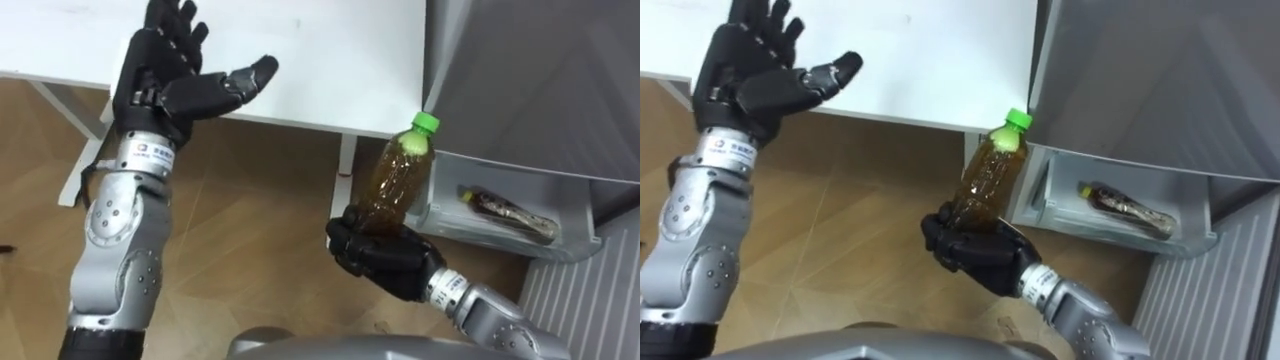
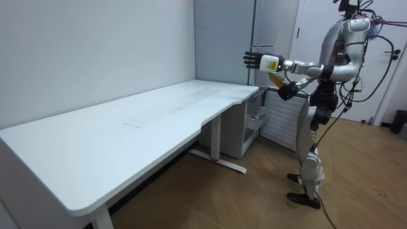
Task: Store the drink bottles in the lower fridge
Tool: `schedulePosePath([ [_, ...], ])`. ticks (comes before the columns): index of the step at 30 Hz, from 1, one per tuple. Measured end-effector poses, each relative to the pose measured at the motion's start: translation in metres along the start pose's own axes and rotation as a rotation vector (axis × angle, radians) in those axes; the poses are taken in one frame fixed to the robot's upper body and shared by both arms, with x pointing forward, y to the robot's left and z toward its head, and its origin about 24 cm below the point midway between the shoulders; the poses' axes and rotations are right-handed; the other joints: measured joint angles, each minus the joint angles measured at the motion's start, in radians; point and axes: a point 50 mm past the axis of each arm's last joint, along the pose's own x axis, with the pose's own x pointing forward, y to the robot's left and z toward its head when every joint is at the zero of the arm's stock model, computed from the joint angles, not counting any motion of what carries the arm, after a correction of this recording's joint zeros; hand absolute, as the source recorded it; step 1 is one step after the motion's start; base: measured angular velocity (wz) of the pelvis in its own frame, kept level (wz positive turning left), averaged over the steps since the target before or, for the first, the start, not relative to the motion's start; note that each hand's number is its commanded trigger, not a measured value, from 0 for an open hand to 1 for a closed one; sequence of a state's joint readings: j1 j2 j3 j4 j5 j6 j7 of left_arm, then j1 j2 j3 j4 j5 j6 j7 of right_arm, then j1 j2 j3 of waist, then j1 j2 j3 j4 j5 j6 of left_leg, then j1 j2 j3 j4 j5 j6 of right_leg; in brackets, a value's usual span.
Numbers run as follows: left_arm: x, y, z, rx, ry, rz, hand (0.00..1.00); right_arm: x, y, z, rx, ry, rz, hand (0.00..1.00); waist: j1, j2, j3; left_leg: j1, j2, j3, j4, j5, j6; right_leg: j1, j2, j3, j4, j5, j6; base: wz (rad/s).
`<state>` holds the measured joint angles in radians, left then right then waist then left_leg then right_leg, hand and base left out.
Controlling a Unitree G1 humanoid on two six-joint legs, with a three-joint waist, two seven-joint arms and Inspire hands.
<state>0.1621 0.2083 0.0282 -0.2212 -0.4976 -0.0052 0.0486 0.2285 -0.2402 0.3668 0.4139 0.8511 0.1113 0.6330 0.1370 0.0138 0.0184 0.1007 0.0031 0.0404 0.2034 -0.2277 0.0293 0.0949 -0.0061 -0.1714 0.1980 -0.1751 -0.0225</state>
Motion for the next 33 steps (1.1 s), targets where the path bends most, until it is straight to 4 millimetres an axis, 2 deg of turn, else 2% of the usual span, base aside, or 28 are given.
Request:
schedulePosePath([
  [4, -0.01, 0.021, -0.006, 0.076, 0.031, 0.11, 0.0, -0.008, -0.005, -0.003, 0.001, -0.004, -0.048, 1.0, 0.011, 0.001, -0.0016, 0.012, 0.002, 0.008, -0.008, 0.0, 0.0, 0.01, 0.003, 0.004, -0.011, 0.0, 0.0, -0.04],
  [6, -0.014, 0.036, -0.019, 0.147, 0.094, 0.196, 0.0, -0.01, -0.007, -0.001, 0.001, -0.013, -0.062, 1.0, 0.012, 0.0, -0.0025, 0.014, 0.002, 0.008, -0.007, 0.0, 0.0, 0.013, 0.005, 0.003, -0.011, 0.0, 0.0, 0.0],
  [10, -0.022, 0.047, -0.043, 0.151, 0.201, 0.266, 0.0, -0.01, -0.009, 0.0, 0.006, -0.025, -0.077, 1.0, 0.01, -0.004, -0.0052, 0.015, 0.0, -0.002, -0.005, 0.0, -0.001, 0.02, 0.003, -0.008, -0.014, 0.0, 0.0, 0.07],
  [12, -0.034, 0.055, -0.066, 0.122, 0.303, 0.305, 0.0, -0.01, -0.01, 0.0, 0.01, -0.025, -0.099, 1.0, 0.009, -0.006, -0.0082, 0.018, 0.0, -0.006, -0.005, 0.0, -0.001, 0.026, 0.003, -0.011, -0.018, 0.0, 0.0, 0.07],
  [15, -0.053, 0.064, -0.087, 0.004, 0.407, 0.401, 0.0, -0.01, -0.012, -0.001, 0.027, -0.028, -0.129, 1.0, 0.01, -0.009, -0.0094, 0.018, 0.001, 0.003, -0.005, 0.0, -0.001, 0.025, 0.004, -0.007, -0.019, 0.0, 0.0, -0.03],
  [19, -0.072, 0.075, -0.104, -0.024, 0.494, 0.5, 0.0, -0.014, -0.018, -0.001, 0.048, -0.024, -0.184, 1.0, 0.008, -0.007, -0.0098, 0.025, 0.001, 0.003, -0.007, 0.0, -0.001, 0.03, 0.003, -0.009, -0.016, 0.0, 0.0, 0.0],
  [24, -0.108, 0.089, -0.13, -0.024, 0.657, 0.639, 0.0, -0.025, -0.035, -0.009, 0.103, -0.015, -0.333, 1.0, 0.004, -0.005, -0.0108, 0.049, 0.0, -0.001, -0.022, -0.001, -0.001, 0.058, 0.004, -0.008, -0.03, 0.0, 0.001, 0.0],
  [31, -0.148, 0.096, -0.16, -0.006, 0.873, 0.712, 0.0, -0.032, -0.044, -0.013, 0.12, 0.01, -0.461, 1.0, 0.0, 0.0, -0.0125, 0.05, 0.0, 0.014, -0.02, -0.001, -0.001, 0.049, 0.005, 0.003, -0.028, 0.001, 0.0, -0.05],
  [33, -0.164, 0.099, -0.168, 0.01, 0.946, 0.737, 0.0, -0.034, -0.048, -0.017, 0.132, 0.026, -0.491, 1.0, -0.015, 0.0, -0.0141, 0.048, -0.001, 0.014, -0.018, -0.001, -0.001, 0.051, 0.005, 0.003, -0.03, 0.0, 0.001, 0.0],
])
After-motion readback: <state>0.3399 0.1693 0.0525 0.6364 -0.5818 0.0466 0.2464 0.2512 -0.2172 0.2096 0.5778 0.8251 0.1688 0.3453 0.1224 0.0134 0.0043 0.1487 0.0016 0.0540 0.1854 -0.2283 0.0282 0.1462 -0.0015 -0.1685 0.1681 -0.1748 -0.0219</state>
